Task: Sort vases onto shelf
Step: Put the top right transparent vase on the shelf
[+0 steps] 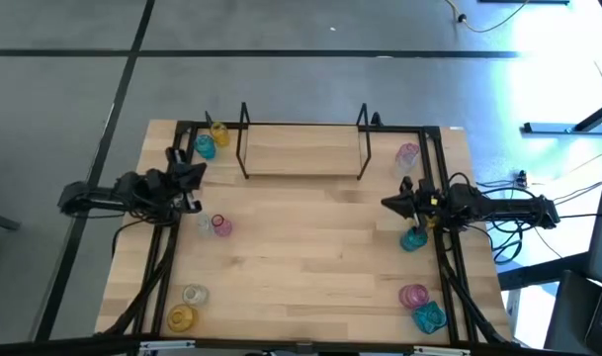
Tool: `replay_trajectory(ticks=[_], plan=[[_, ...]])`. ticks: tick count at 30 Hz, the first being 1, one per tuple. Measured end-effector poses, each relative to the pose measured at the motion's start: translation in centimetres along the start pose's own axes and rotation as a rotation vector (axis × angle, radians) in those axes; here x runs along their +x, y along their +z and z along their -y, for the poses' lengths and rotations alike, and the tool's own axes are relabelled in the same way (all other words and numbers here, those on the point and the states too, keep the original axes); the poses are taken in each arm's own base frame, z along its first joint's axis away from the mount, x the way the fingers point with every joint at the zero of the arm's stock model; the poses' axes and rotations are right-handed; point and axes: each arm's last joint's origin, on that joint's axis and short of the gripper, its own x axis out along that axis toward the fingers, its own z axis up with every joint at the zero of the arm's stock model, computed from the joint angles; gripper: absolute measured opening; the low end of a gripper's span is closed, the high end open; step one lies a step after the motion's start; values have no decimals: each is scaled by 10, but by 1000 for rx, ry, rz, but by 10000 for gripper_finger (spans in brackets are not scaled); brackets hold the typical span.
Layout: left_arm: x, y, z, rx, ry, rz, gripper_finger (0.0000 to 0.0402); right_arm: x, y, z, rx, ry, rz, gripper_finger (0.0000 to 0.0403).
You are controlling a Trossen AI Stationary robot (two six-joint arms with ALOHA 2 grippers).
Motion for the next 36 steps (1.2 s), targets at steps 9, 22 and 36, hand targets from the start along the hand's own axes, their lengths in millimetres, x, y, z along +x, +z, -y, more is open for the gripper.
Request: replay_trajectory(ticks=[9, 22, 36], plan=[[9, -10, 1, 26, 22, -53, 2, -9, 36, -12, -122, -172, -26, 7], [13, -19, 4, -87, 2, -104, 2, -15, 67, -19, -202, -455, -82, 7], [13, -20, 3, -60, 27, -120, 2, 2, 125, -38, -322, -771, -120, 7]])
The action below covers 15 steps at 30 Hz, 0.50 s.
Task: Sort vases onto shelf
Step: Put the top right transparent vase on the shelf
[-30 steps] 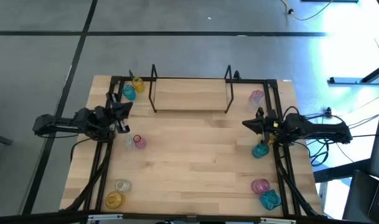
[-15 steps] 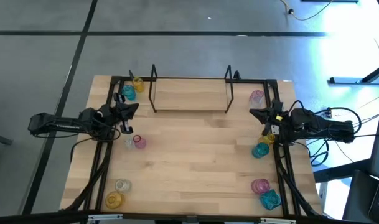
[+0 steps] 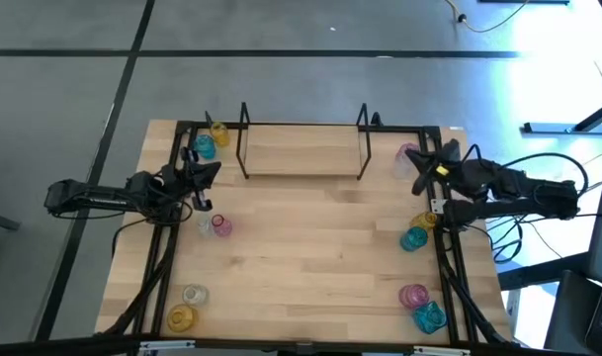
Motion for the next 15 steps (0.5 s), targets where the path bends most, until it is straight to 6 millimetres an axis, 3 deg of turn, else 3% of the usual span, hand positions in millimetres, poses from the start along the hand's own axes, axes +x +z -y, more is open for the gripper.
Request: replay_trajectory(ticks=[7, 15], plan=[[0, 0, 0, 29, -4, 2, 2, 11, 24, 2, -33, -150, -42, 7], [0, 0, 0, -6, -5, -3, 2, 46, 30, 17, -69, -255, -175, 7]])
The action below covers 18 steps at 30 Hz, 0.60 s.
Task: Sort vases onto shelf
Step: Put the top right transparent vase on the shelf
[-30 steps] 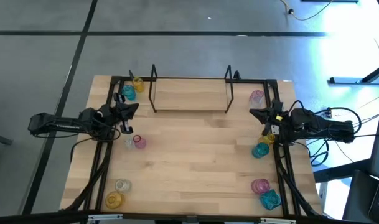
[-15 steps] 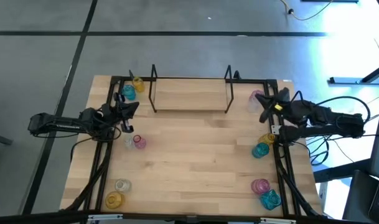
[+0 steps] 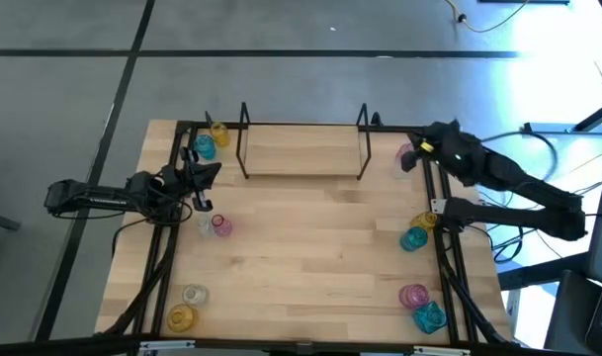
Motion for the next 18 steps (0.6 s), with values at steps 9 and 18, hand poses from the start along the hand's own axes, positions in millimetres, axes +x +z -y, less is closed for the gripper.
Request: replay_trajectory(ticks=[9, 18], plan=[[0, 0, 0, -17, 2, 5, 2, 41, -9, 19, 49, -61, -229, 39], [0, 0, 0, -64, -1, 5, 2, 55, -9, 31, 71, -93, -493, 166]])
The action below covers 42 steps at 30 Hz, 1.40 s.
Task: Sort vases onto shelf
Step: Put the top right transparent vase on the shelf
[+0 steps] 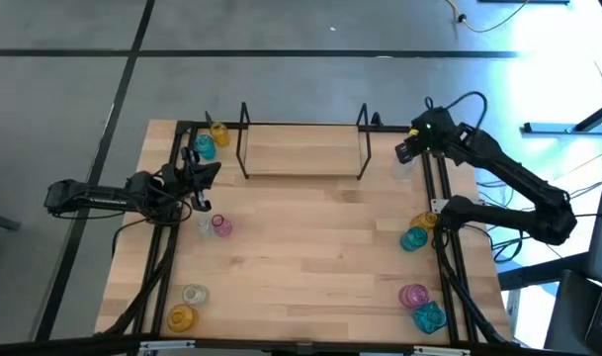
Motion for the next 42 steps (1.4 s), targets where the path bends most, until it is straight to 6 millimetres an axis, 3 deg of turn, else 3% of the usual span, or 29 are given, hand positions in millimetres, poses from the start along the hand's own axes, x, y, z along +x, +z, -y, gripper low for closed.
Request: replay_trajectory(ticks=[5, 10, 42], plan=[[0, 0, 0, -15, -1, -4, 1, 2, 5, 0, -25, -45, -143, 229], [0, -1, 0, -30, -3, -7, 2, 7, 8, -1, -57, -98, -208, 259], [0, -2, 0, -45, 0, -23, 1, 54, 1, -13, -6, -115, -408, 253]])
